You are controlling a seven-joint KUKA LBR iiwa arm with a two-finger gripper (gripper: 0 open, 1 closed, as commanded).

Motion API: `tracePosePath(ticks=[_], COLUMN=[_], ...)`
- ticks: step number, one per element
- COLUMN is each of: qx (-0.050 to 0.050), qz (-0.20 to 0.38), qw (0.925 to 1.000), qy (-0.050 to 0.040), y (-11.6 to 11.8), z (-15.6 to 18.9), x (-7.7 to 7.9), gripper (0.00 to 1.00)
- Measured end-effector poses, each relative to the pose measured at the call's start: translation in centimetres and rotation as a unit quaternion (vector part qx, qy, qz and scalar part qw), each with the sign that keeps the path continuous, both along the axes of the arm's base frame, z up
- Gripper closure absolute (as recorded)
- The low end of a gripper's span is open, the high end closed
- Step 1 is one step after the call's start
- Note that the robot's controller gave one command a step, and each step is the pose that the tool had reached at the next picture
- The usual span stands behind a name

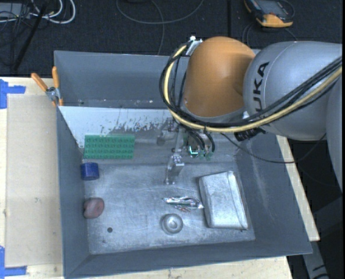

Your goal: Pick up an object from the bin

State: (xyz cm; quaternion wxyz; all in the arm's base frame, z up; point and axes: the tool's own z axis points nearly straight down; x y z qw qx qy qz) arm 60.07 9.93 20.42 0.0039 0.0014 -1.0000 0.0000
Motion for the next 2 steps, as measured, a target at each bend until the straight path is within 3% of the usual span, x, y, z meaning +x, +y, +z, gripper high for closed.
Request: tracePosePath(ticks=[1, 2], qx=[-0.001, 0.001], qz=[0.071, 0.116], qw=[0.9975, 0.9932], qy=[0.0022, -0.0053], y=[-6.7, -6.9], z=[-9.2, -13.3], x=[-7.5, -6.5], gripper=[0.0, 0.0])
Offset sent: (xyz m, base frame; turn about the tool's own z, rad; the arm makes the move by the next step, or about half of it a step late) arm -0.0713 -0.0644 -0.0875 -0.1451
